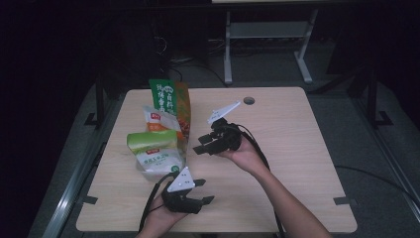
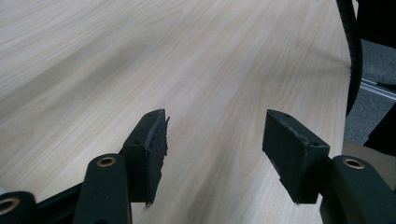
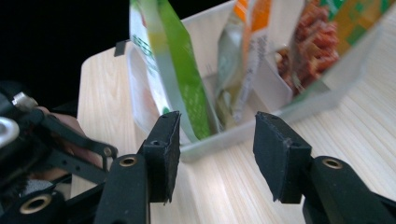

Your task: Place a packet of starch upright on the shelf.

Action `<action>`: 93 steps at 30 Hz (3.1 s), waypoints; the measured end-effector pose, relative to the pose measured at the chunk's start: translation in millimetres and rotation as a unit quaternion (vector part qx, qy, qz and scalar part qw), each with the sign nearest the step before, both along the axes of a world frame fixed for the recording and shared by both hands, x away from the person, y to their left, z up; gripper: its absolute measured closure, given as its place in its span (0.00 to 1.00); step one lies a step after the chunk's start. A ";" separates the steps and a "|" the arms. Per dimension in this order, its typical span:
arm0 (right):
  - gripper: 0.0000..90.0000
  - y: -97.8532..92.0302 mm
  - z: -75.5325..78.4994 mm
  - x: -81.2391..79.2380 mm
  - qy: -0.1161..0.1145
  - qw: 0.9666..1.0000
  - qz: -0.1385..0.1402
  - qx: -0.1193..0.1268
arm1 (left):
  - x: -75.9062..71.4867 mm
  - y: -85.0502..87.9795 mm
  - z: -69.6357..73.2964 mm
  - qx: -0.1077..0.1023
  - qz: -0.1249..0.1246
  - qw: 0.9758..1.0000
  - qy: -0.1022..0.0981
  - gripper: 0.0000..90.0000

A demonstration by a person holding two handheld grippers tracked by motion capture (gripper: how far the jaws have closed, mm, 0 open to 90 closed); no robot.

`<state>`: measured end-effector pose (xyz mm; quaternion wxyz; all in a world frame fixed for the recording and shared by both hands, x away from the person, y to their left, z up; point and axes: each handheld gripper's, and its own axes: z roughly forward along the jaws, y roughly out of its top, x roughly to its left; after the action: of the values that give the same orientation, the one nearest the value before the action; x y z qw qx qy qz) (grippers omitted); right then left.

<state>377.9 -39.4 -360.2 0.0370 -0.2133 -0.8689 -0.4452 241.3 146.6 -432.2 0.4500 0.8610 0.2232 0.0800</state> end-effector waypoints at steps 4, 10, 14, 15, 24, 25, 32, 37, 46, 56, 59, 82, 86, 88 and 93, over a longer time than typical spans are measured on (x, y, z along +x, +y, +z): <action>0.50 -11.6 -2.3 1.8 0.000 1.000 -0.013 -0.003 | 0.7 0.4 -0.1 0.001 0.000 1.000 0.001 0.44; 0.44 -23.7 -3.3 3.0 0.004 1.000 -0.029 -0.010 | 1.7 1.1 -0.2 0.004 0.002 1.000 0.002 0.42; 0.43 -30.2 -3.3 4.0 0.005 0.999 -0.037 -0.011 | 2.1 2.1 0.4 0.002 0.004 1.000 0.002 0.42; 0.43 -31.5 -3.4 4.4 0.004 0.999 -0.038 -0.013 | 2.1 2.3 0.4 0.002 0.004 1.000 0.003 0.41; 0.39 -43.6 -7.3 7.2 0.013 0.998 -0.048 -0.028 | 1.7 4.2 1.4 -0.005 0.009 1.000 0.004 0.41; 0.38 -46.0 -7.2 7.7 0.012 0.998 -0.050 -0.030 | 1.8 4.5 1.5 -0.004 0.009 1.000 0.003 0.41; 0.36 -59.8 -6.5 8.1 0.011 0.997 -0.066 -0.038 | 2.9 5.5 1.4 -0.003 0.010 1.000 0.008 0.41; 0.35 -70.4 -6.3 8.1 0.012 0.996 -0.076 -0.043 | 4.2 6.1 1.3 -0.002 0.008 1.000 0.004 0.41; 0.32 -86.8 -7.0 8.9 0.013 0.994 -0.089 -0.055 | 4.8 8.1 2.3 -0.004 0.014 1.000 0.003 0.40; 0.33 -107.3 -13.7 2.9 0.020 0.992 -0.113 -0.054 | 5.1 9.4 2.9 -0.005 0.014 1.000 0.005 0.40; 0.32 -114.4 -16.5 0.6 0.019 0.991 -0.121 -0.055 | 5.6 9.8 2.6 -0.002 0.014 1.000 0.004 0.40; 0.32 -165.4 -47.8 -27.6 0.045 0.984 -0.164 -0.044 | 6.9 12.2 2.0 -0.007 0.021 1.000 0.011 0.40; 0.32 -171.6 -53.6 -33.7 0.052 0.983 -0.170 -0.044 | 7.0 12.2 1.5 -0.010 0.023 1.000 0.010 0.40; 0.32 -174.3 -56.0 -36.6 0.053 0.983 -0.172 -0.044 | 7.0 12.2 1.4 -0.010 0.022 1.000 0.009 0.40; 0.32 -181.8 -60.6 -43.4 0.049 0.981 -0.182 -0.039 | 6.9 12.3 1.3 -0.010 0.022 1.000 0.009 0.40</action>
<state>334.5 -221.2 -420.8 -0.0103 -0.3912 -0.8291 -0.3993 248.2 158.9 -430.9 0.4549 0.8519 0.2468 0.0802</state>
